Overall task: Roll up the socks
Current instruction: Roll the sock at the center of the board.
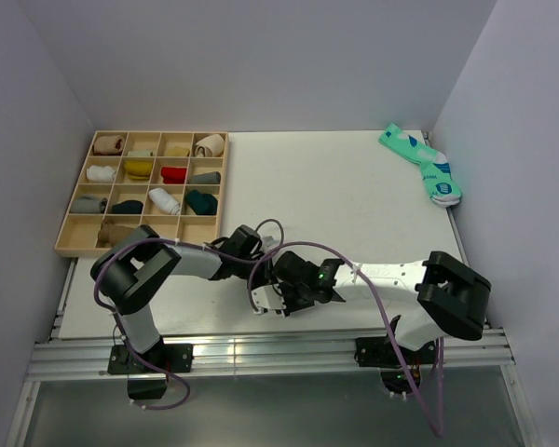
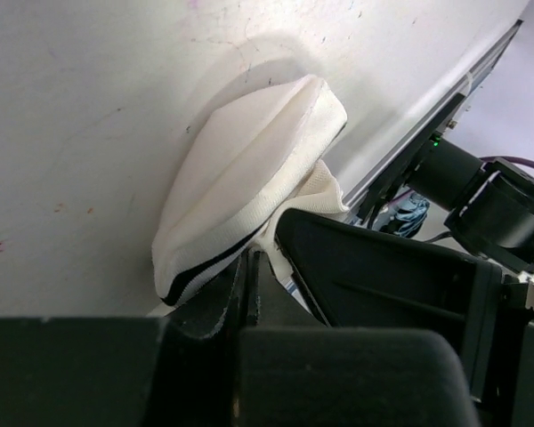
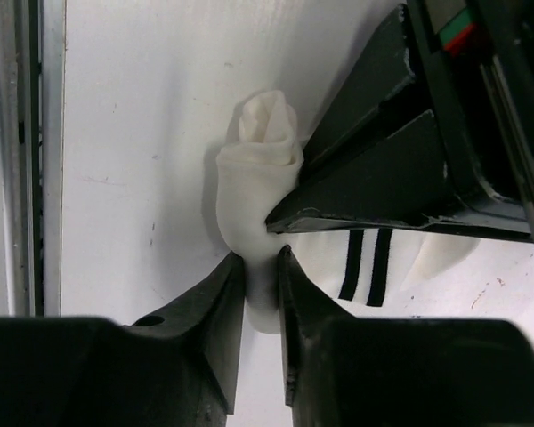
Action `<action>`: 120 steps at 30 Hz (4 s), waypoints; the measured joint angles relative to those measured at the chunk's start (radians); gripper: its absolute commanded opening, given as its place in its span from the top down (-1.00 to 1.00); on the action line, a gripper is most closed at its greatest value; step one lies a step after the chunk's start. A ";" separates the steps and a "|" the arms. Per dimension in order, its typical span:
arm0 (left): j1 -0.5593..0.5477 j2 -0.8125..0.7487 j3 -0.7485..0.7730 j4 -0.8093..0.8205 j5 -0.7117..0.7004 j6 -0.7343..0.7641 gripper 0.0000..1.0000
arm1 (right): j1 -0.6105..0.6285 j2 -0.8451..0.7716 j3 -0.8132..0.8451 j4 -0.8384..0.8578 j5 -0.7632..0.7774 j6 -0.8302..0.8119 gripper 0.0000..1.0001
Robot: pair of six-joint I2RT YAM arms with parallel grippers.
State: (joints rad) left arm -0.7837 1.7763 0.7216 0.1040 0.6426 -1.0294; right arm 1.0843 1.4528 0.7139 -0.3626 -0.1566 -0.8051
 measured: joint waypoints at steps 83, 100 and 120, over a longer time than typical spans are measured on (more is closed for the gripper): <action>-0.354 -0.566 -0.398 0.278 -0.782 0.258 0.22 | -0.348 0.737 0.760 -0.900 -0.533 0.023 0.67; -0.357 -0.410 -0.345 0.368 -0.771 0.320 0.19 | -0.349 0.748 0.767 -0.909 -0.537 0.031 0.68; -0.357 -0.262 -0.333 0.496 -0.746 0.273 0.99 | -0.349 0.747 0.764 -0.910 -0.519 0.072 0.35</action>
State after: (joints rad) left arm -1.1404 1.5146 0.3882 0.5999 -0.1032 -0.7567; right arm 0.7349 2.1998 1.4780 -1.2728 -0.6758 -0.7330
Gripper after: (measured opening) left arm 0.053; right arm 0.247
